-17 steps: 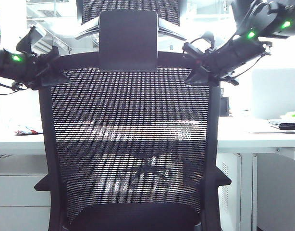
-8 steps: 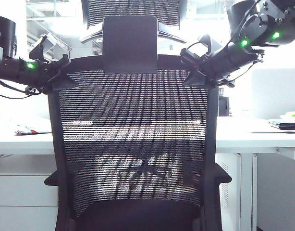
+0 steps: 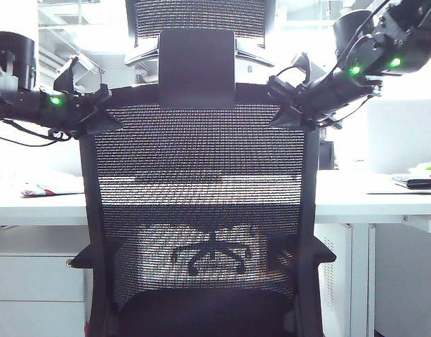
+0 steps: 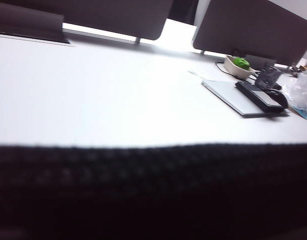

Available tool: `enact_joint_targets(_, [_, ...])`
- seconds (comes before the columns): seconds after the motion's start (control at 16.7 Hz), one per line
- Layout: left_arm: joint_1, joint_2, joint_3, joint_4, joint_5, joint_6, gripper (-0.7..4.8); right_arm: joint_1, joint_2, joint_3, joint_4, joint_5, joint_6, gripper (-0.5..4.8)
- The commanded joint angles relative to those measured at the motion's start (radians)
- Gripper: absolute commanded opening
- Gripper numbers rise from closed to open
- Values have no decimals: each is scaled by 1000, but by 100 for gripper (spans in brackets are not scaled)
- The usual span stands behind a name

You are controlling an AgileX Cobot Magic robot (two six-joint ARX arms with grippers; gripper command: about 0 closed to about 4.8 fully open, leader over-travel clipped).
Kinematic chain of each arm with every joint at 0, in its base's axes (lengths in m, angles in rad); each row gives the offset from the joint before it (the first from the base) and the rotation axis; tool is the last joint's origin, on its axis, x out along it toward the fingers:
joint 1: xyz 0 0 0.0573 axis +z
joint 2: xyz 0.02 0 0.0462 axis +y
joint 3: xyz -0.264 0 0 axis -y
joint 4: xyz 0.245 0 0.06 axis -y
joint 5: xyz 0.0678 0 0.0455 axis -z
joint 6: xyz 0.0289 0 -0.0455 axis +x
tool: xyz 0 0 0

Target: Push the black chair under the table.

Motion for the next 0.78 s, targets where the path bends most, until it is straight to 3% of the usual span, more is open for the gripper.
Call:
enact_joint_targets(0.06, [10, 24, 72, 2, -55, 5, -6, -11, 5, 12, 63, 40, -3, -5])
enact_joint_targets(0.3, [9, 83, 144, -23, -55, -2, -6, -21, 93, 161, -11, 13, -3, -6])
enact_joint_targets(0.48, [10, 95, 154, -18, -79, 6, -6, -24, 108, 196, -13, 14, -3, -6])
enact_joint_targets(0.78, [0, 185, 297, -42, -62, -29, -6, -31, 129, 229, -6, 13, -8, -5])
